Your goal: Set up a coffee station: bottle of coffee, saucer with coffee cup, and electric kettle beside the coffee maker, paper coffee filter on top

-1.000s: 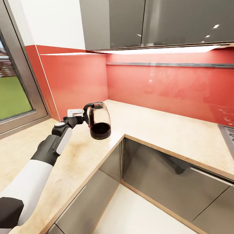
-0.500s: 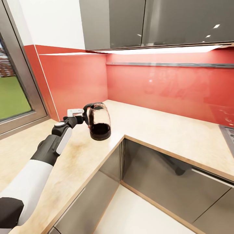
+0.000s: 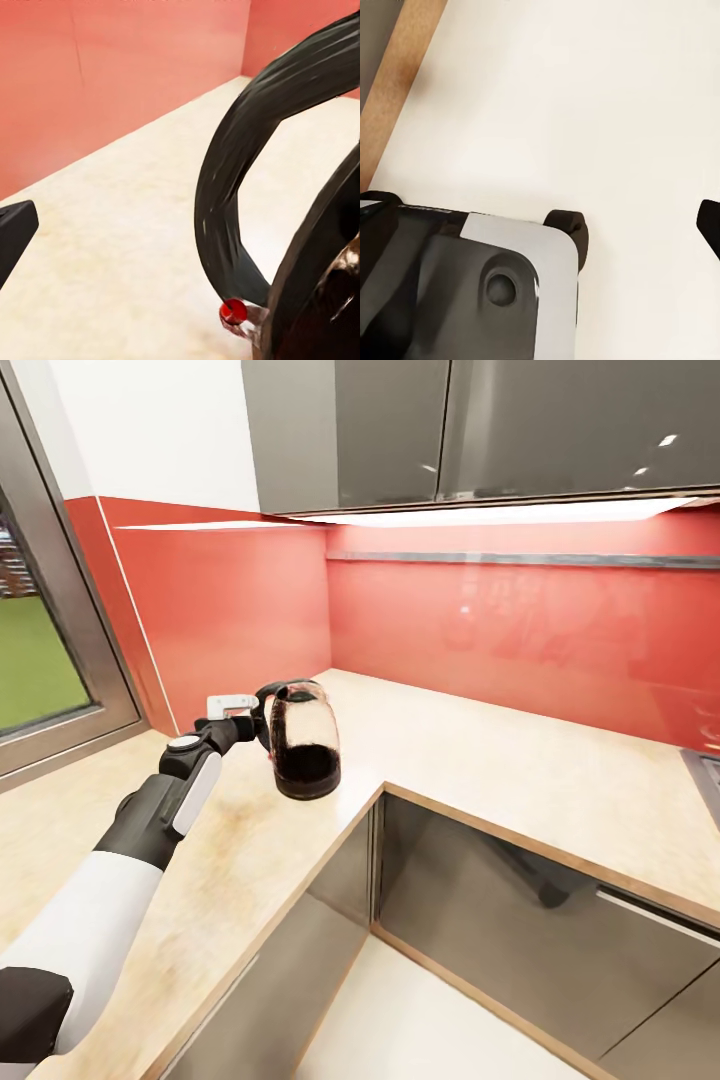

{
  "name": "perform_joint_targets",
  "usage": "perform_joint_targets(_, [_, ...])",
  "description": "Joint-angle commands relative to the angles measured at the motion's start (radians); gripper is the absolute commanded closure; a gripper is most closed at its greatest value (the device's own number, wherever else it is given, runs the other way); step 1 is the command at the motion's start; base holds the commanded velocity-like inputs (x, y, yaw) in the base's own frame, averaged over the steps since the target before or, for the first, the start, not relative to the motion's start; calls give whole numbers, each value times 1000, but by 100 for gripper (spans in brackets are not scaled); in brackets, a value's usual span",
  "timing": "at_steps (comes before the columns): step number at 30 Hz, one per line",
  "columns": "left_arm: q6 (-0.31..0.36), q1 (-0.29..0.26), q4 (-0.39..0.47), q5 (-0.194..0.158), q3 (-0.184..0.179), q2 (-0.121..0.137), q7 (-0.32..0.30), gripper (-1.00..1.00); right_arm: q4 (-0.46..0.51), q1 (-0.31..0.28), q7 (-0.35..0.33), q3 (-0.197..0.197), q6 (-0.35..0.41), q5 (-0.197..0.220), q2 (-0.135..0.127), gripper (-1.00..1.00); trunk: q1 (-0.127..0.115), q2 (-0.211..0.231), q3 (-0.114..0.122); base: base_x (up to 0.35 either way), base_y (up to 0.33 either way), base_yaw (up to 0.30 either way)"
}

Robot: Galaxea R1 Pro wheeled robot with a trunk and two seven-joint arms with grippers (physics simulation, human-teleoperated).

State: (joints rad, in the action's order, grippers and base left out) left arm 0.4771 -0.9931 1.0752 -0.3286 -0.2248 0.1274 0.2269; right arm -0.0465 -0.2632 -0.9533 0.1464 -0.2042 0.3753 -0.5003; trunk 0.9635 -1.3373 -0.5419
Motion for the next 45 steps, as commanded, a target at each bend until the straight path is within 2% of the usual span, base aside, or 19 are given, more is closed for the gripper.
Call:
perform_joint_targets(1, [3, -1, 2, -10, -4, 1, 10, -100, -4, -2, -4, 9, -6, 8, 0, -100, 0, -1, -1, 40, 0, 0])
perform_joint_targets(16, [3, 0, 3, -10, -4, 1, 11, -100, -4, -2, -4, 9, -6, 8, 0, -100, 0, -1, -1, 68, 0, 0])
perform_joint_targets(45, [2, -1, 0, -10, -2, 3, 11, -100, -4, -2, -4, 9, -6, 8, 0, -100, 0, -1, -1, 2, 0, 0])
